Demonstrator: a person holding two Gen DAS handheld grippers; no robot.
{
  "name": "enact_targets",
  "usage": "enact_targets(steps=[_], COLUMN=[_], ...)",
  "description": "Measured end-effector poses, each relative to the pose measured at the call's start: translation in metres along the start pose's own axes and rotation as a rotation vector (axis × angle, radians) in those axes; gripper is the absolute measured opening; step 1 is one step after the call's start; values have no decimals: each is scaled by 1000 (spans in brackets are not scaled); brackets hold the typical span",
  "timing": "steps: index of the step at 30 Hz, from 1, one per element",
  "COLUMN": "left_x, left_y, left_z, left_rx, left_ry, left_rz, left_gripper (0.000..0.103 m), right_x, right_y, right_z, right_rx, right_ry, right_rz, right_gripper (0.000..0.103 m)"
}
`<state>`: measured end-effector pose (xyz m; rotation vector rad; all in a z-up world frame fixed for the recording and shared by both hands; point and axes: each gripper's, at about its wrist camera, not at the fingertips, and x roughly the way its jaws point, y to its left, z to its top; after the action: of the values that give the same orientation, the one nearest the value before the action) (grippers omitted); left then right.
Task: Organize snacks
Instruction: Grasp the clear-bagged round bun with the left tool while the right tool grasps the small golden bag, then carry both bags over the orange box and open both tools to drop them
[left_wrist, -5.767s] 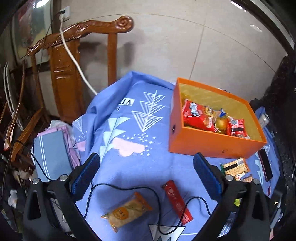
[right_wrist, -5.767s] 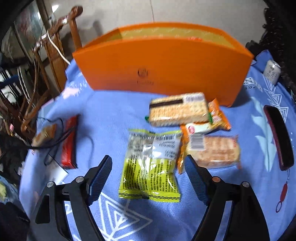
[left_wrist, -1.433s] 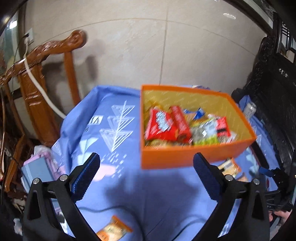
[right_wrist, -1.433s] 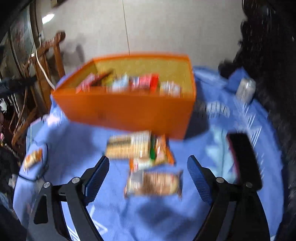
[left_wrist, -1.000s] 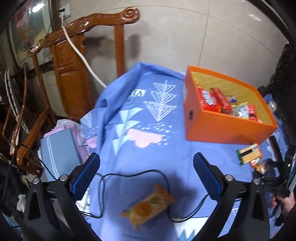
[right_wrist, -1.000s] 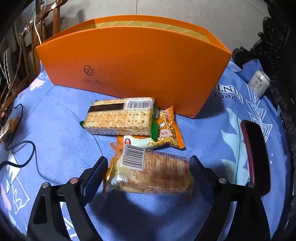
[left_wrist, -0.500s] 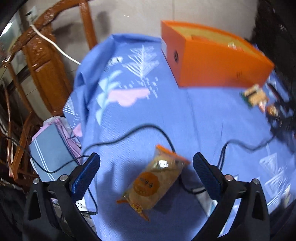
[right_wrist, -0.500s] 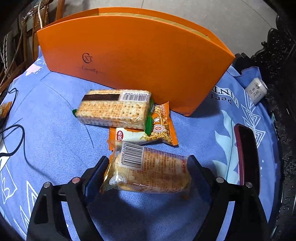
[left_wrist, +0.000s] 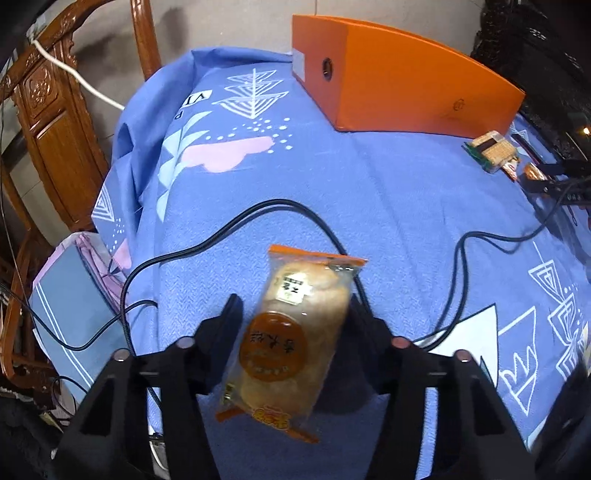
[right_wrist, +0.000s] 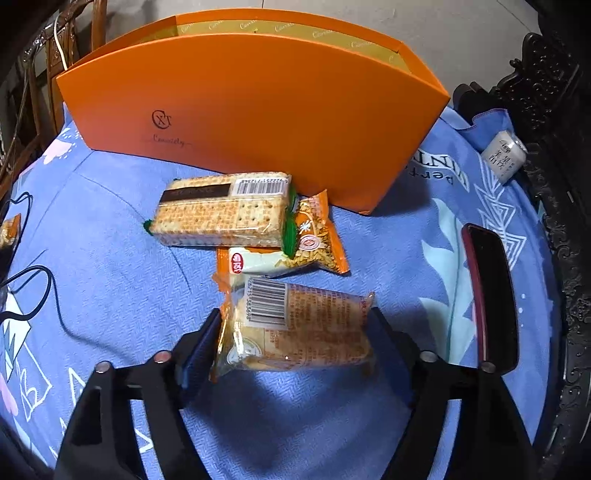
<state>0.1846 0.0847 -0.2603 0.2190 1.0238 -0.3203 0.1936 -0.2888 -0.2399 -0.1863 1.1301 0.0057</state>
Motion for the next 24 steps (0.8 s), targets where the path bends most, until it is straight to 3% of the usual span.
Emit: enact_targets(steps=[3,6,8,10,24], left_x=[-3,-5,-7,-9,-43], left_y=[-6,-8,-9,-10,-5], left_z=[-1,-3,-4,-6,3], left_rx=[6,-10,-22,-28,-83], left_ry=[-10,-19,-25,-31,-114], left_rz=[-3,3,3,1,-8], left_gripper=[38,36,35,35,35], right_x=[-5,-10,-17,-24,-63], right_y=[2,1,0,0,-11], right_z=[1,1,2,4,4], right_rx=[-10,-10,-12,-20,43], right_ry=[-9,-25,-45,-58,-150], right_rz=[-5,4,3,3,58], right_gripper=[63,56,43,36,25])
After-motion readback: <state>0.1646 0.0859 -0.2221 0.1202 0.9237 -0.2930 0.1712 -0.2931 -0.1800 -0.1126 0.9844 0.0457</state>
